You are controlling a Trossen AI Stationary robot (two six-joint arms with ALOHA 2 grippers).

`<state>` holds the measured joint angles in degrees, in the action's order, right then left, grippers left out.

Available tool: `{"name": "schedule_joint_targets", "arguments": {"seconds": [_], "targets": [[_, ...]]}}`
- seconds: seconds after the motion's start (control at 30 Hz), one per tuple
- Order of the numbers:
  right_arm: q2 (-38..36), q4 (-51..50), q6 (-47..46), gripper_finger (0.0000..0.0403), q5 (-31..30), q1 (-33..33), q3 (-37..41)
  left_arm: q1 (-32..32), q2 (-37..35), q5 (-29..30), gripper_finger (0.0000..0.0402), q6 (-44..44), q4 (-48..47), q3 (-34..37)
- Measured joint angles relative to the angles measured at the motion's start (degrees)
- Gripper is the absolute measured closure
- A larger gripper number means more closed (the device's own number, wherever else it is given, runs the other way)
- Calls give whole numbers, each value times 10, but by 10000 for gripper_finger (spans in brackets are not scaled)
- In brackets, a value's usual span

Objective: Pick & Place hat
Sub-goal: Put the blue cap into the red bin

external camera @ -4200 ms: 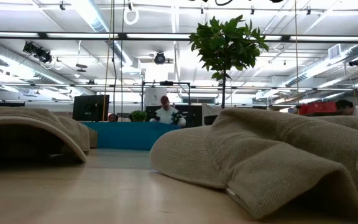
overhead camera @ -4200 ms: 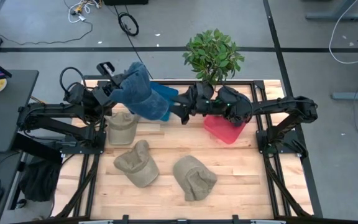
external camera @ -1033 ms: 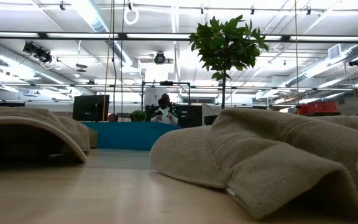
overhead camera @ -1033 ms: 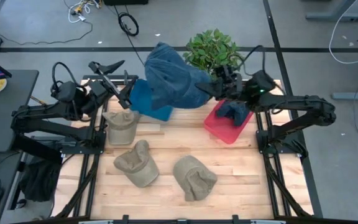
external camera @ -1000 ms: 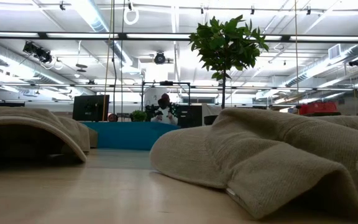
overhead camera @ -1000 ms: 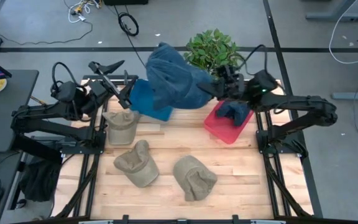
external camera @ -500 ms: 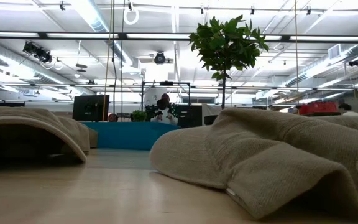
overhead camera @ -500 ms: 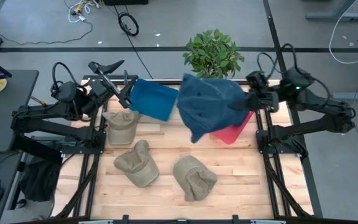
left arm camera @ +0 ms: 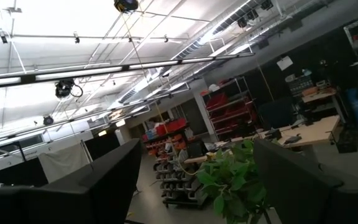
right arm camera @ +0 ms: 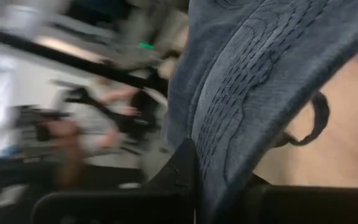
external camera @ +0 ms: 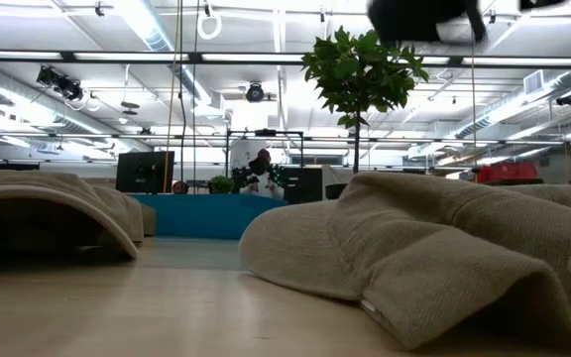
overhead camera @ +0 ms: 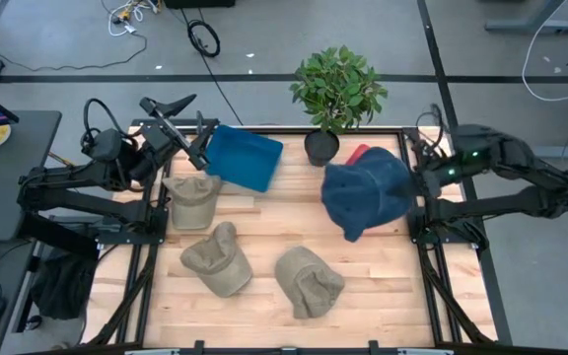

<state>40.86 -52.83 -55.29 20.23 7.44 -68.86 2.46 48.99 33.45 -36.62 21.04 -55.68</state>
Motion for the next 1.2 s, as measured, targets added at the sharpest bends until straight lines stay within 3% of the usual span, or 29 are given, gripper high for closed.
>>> {"name": "schedule_joint_targets", "arguments": {"seconds": [0.13,0.3,0.43,0.73,0.97,1.2], "targets": [[4,-109,23,396,-28,0,0,0,1,0,86,0,0,0],[32,-179,69,396,-31,0,0,0,1,0,86,18,0,0],[71,-226,124,396,-69,1,0,0,1,0,86,27,0,0],[156,-268,260,397,-126,40,0,0,1,0,86,30,0,0],[168,-279,320,397,-169,72,-2,0,1,0,86,30,-4,0],[177,-282,386,397,-217,92,-82,0,1,0,86,30,-4,0]]}}
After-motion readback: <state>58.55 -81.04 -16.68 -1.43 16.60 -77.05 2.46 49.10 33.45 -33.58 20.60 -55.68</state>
